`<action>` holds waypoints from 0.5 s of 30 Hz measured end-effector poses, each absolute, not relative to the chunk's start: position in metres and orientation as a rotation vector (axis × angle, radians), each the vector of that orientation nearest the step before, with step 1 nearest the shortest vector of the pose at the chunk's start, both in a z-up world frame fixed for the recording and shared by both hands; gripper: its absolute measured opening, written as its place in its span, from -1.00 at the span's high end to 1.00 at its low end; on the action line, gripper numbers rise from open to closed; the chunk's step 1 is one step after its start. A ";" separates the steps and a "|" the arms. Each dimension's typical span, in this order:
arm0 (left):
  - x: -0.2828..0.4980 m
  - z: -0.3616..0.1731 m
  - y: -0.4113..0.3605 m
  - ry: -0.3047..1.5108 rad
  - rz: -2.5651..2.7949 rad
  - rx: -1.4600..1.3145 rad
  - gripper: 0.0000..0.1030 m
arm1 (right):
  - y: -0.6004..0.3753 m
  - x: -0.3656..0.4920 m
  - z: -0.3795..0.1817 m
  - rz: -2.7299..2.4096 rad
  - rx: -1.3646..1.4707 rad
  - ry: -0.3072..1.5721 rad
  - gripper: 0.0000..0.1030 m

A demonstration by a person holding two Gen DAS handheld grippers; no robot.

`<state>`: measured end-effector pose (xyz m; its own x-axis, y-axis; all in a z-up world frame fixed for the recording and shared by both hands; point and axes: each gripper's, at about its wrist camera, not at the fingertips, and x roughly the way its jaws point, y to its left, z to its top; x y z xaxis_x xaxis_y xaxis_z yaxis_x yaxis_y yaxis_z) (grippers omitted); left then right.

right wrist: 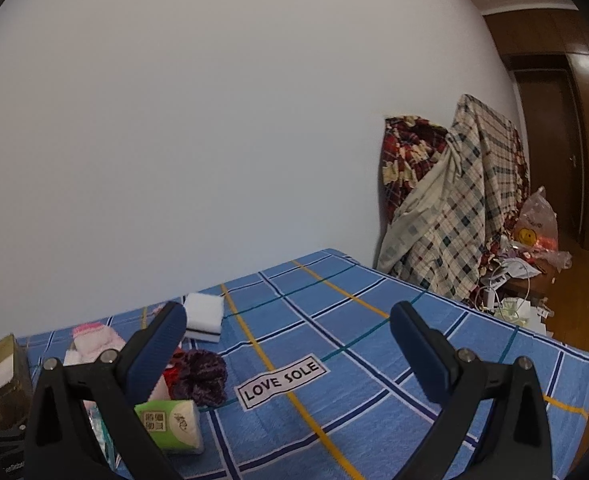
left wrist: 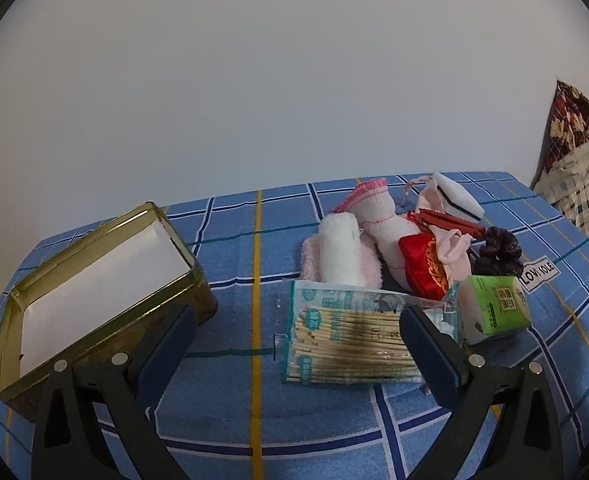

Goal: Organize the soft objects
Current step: 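Move both tools toward the pile of items beside the tin tray, then grasp the cotton swab bag with the left tool while the right tool grasps the green tissue pack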

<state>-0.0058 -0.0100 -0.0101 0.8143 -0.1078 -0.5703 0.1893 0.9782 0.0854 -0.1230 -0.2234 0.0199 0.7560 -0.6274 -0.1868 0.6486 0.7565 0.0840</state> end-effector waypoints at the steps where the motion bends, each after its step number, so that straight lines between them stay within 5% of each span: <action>1: -0.006 -0.011 -0.012 0.599 -0.163 0.145 -0.99 | -0.222 -0.121 0.019 -0.690 0.143 0.158 -1.00; 15: 0.006 -0.037 -0.058 0.786 -0.329 0.202 -0.99 | -0.226 -0.106 0.007 -0.588 0.207 0.263 -1.00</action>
<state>0.0062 -0.0577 -0.0368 0.6600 -0.2140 -0.7202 0.3627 0.9302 0.0560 -0.1059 -0.2259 0.0067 0.8002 -0.5184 -0.3015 0.5706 0.8129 0.1168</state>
